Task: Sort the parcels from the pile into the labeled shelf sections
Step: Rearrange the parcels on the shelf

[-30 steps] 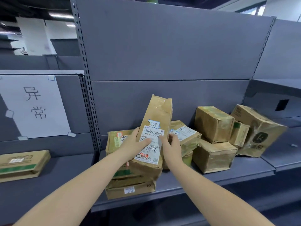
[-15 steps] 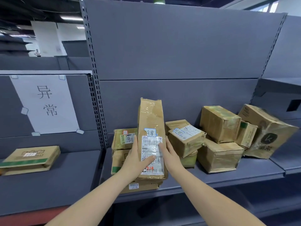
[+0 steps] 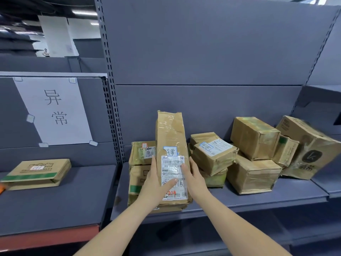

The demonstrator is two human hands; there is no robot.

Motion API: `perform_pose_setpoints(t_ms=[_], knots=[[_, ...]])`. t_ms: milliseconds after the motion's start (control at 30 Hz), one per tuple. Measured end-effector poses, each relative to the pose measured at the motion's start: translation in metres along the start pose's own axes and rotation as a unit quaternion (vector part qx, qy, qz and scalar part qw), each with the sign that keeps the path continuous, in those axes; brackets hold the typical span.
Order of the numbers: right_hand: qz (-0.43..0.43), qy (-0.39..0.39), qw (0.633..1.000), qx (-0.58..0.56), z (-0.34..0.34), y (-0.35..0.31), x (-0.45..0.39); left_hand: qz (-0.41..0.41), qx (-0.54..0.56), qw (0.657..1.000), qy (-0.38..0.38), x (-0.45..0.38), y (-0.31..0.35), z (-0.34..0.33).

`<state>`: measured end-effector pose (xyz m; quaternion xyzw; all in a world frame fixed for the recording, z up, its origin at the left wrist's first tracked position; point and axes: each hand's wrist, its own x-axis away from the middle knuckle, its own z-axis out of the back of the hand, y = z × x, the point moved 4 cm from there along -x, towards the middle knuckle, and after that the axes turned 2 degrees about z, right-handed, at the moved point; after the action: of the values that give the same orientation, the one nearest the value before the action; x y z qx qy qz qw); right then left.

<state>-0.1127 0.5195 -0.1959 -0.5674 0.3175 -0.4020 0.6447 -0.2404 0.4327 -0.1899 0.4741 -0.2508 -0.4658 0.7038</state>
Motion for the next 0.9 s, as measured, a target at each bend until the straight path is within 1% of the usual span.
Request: perform_pose_setpoints(t_ms=[233, 467, 900], knots=[[0.001, 0.001, 1.0, 0.005, 0.0, 0.006, 0.002, 0.013, 0.007, 1.0, 0.001, -0.001, -0.008, -0.004], [-0.015, -0.01, 1.0, -0.018, 0.001, 0.006, 0.006, 0.024, -0.011, 1.0, 0.013, 0.01, 0.001, -0.006], [0.027, 0.031, 0.999, 0.008, -0.007, -0.028, 0.027, 0.017, 0.034, 0.999, 0.006, 0.031, 0.025, 0.02]])
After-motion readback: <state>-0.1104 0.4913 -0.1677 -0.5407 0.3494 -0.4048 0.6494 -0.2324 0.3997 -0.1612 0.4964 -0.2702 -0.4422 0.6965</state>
